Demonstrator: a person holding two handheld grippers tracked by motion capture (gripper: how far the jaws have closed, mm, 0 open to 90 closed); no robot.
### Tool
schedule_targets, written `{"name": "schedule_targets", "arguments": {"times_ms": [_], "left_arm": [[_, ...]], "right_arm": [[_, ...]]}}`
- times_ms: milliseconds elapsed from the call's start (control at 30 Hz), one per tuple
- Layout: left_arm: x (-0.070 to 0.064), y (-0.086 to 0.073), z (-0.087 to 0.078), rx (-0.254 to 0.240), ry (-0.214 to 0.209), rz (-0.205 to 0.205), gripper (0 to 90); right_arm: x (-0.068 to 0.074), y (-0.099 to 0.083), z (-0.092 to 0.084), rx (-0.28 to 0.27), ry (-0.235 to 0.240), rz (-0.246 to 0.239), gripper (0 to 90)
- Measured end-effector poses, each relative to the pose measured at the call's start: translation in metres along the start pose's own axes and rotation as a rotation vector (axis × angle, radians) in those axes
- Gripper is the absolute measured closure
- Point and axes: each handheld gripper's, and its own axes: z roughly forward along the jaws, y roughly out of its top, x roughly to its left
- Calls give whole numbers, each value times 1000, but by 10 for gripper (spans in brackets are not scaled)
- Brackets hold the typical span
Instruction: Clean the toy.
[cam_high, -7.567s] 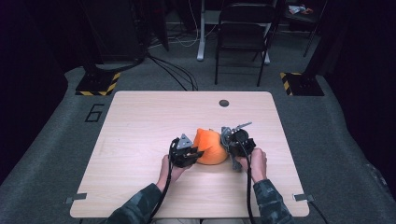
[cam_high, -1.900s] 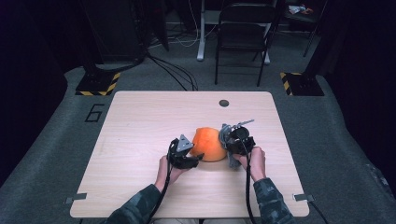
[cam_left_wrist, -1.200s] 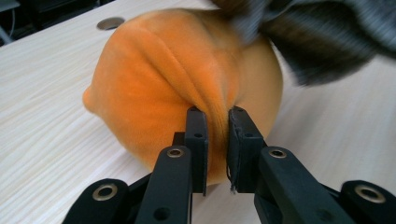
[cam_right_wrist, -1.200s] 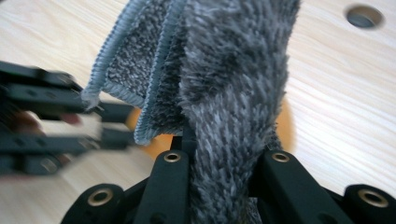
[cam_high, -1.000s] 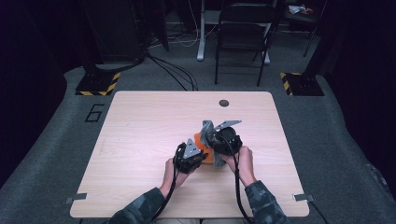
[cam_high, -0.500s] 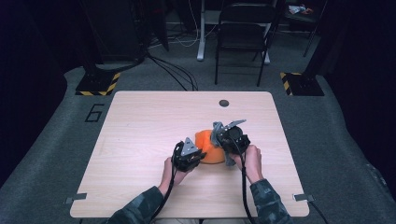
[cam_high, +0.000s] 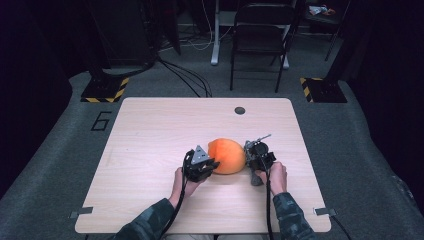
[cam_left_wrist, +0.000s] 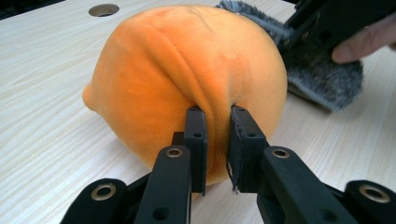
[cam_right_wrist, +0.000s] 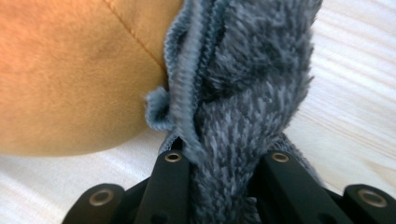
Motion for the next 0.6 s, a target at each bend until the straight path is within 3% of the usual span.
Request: {"name": "schedule_targets", "arguments": {"times_ms": [100, 200, 333, 433, 500, 533, 600], "left_arm": [[-1, 0, 0, -3, -4, 4, 789], [-4, 1, -1, 0, -8, 26, 789], [-10, 2, 0, 3, -9, 62, 789], [-12, 2, 1, 1, -9, 88, 789], [-12, 2, 0, 9, -9, 98, 789], [-12, 2, 0, 14, -7, 96, 789], [-11, 0, 1, 13, -13, 71, 789]], "right_arm": [[-5, 6, -18, -42, 14, 37, 784], [1, 13, -42, -121, 46, 21, 784], [32, 25, -69, -219, 115, -61, 783], [59, 31, -76, -238, 154, -143, 783], [74, 32, -70, -220, 132, -188, 782], [79, 32, -65, -215, 95, -217, 782], [82, 30, -58, -197, 73, -219, 783]]}}
